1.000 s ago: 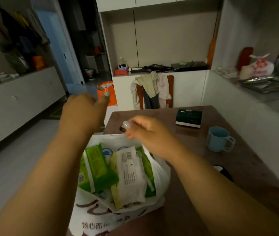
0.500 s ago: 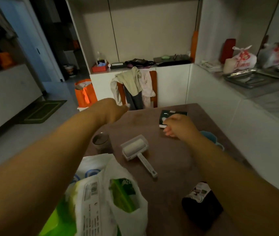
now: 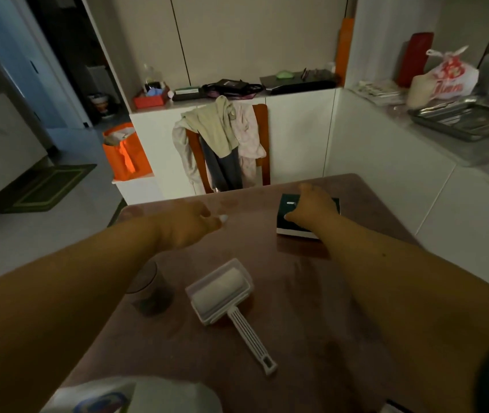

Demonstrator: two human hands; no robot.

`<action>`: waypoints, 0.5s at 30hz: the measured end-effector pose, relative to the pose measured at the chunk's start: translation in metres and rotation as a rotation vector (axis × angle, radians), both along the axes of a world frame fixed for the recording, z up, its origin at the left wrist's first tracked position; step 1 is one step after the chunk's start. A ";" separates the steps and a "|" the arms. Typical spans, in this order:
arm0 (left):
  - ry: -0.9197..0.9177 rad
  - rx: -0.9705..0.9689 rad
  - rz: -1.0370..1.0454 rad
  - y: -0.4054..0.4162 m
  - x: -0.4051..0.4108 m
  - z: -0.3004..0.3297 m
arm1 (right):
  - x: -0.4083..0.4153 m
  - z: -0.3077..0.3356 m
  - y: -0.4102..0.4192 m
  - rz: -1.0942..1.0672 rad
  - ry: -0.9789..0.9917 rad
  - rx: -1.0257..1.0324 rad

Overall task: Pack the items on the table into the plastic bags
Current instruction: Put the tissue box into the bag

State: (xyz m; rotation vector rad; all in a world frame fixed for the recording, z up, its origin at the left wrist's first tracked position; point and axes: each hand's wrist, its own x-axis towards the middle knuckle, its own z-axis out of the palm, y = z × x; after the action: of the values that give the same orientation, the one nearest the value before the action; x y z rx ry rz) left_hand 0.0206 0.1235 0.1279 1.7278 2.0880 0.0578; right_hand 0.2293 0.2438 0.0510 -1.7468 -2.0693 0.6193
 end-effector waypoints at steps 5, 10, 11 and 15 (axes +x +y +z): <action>0.009 0.027 -0.016 0.014 -0.012 -0.027 | 0.008 -0.023 0.053 0.034 -0.418 -0.212; 0.143 0.056 0.023 0.017 -0.042 -0.042 | 0.011 -0.045 0.056 0.031 -0.662 -0.167; 0.212 0.058 0.042 0.016 -0.049 -0.045 | 0.010 -0.047 0.054 0.023 -0.684 -0.144; 0.304 0.050 0.145 0.004 -0.069 -0.053 | 0.012 -0.048 0.048 0.007 -0.459 -0.301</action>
State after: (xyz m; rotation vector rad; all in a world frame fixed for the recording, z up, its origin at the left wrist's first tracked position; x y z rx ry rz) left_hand -0.0485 0.1277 0.0752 1.6988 2.4475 -0.1184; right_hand 0.2417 0.2919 0.0032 -2.2246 -2.3780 0.6000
